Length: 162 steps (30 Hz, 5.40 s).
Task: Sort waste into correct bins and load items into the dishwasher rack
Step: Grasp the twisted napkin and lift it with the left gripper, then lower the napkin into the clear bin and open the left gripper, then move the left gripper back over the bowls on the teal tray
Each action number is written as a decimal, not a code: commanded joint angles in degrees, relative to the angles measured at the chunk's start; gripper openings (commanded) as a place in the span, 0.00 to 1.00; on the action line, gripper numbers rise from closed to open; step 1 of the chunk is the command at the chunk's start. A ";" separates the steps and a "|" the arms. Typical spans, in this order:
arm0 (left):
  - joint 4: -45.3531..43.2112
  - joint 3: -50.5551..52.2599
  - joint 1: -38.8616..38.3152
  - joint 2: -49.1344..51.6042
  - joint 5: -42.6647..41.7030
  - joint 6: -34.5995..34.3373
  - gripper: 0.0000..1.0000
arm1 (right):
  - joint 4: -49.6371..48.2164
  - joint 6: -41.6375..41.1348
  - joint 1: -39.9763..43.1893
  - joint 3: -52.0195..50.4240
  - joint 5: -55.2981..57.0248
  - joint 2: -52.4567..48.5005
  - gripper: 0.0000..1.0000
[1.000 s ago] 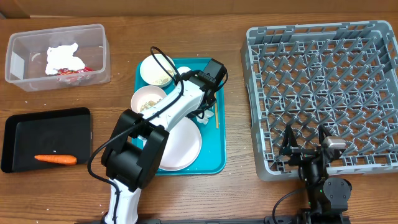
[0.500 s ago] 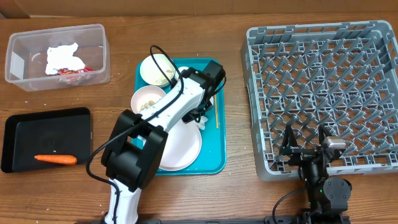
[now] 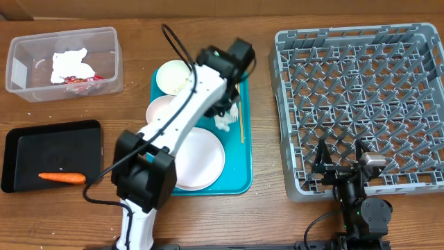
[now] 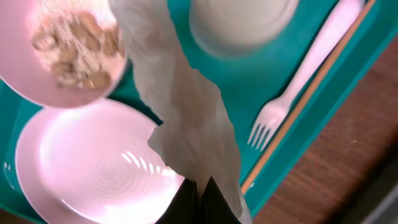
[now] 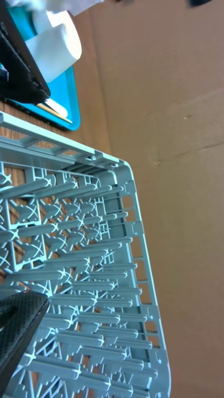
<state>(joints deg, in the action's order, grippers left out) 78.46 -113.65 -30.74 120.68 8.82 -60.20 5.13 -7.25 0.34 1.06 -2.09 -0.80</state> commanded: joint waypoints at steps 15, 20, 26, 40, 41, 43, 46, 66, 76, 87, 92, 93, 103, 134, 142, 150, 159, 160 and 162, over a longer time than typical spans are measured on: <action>-14.78 -11.21 35.28 -2.16 2.73 11.19 0.04 | -0.39 0.20 0.15 -0.61 0.55 0.63 1.00; -19.41 -11.21 41.77 -0.02 3.78 18.32 0.04 | -0.39 0.20 0.15 -0.61 0.55 0.63 1.00; -20.00 -11.21 46.42 3.45 3.28 19.32 0.80 | -0.39 0.20 0.15 -0.61 0.55 0.63 1.00; -17.97 -11.21 46.82 4.09 -19.02 21.90 1.00 | -0.39 0.20 0.15 -0.61 0.55 0.63 1.00; -17.00 -11.21 46.45 4.09 -19.39 22.60 1.00 | -0.39 0.20 0.15 -0.61 0.55 0.63 1.00; -15.32 -11.21 45.77 4.09 -18.91 24.72 1.00 | -0.39 0.20 0.15 -0.61 0.55 0.63 1.00; -12.35 -11.21 44.26 4.17 -17.42 32.15 1.00 | -0.39 0.20 0.15 -0.61 0.55 0.63 1.00; -10.95 -11.19 43.58 9.99 -6.38 40.92 0.04 | -0.39 0.20 0.15 -0.61 0.55 0.63 1.00; -8.39 -11.19 43.80 10.58 -5.18 40.96 0.04 | -0.39 0.20 0.15 -0.61 0.55 0.63 1.00; -5.11 -11.17 43.56 11.08 -5.18 41.20 0.04 | -0.39 0.20 0.15 -0.61 0.55 0.63 1.00; -4.50 -10.86 43.63 11.21 -5.22 41.99 0.04 | -0.39 0.20 0.15 -0.61 0.55 0.63 1.00; -4.09 -10.86 43.63 11.21 -5.22 42.03 0.04 | -0.39 0.20 0.15 -0.61 0.55 0.63 1.00; -5.84 -12.17 43.60 7.34 -5.25 42.01 0.04 | -0.39 0.20 0.15 -0.61 0.55 0.63 1.00; -2.32 -11.67 43.47 11.61 -5.62 42.03 0.04 | -0.39 0.20 0.15 -0.61 0.55 0.63 1.00; -1.53 -13.84 43.41 7.80 -5.86 42.01 0.04 | -0.39 0.20 0.15 -0.61 0.55 0.63 1.00; -0.24 -14.84 43.36 -1.68 -8.48 42.01 0.50 | -0.39 0.20 0.15 -0.61 0.55 0.63 1.00; 5.35 -14.82 42.58 -6.78 -24.98 45.66 1.00 | -0.39 0.20 0.15 -0.61 0.55 0.63 1.00; 5.79 -14.82 42.12 -6.93 -26.82 47.10 1.00 | -0.39 0.20 0.15 -0.61 0.55 0.63 1.00; 7.32 -14.82 40.83 -7.17 -27.96 48.52 1.00 | -0.39 0.20 0.15 -0.61 0.55 0.63 1.00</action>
<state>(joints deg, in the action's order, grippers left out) 84.42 -127.87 11.88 114.98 -12.67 -15.92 5.13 -7.22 0.34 1.06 -2.07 -0.80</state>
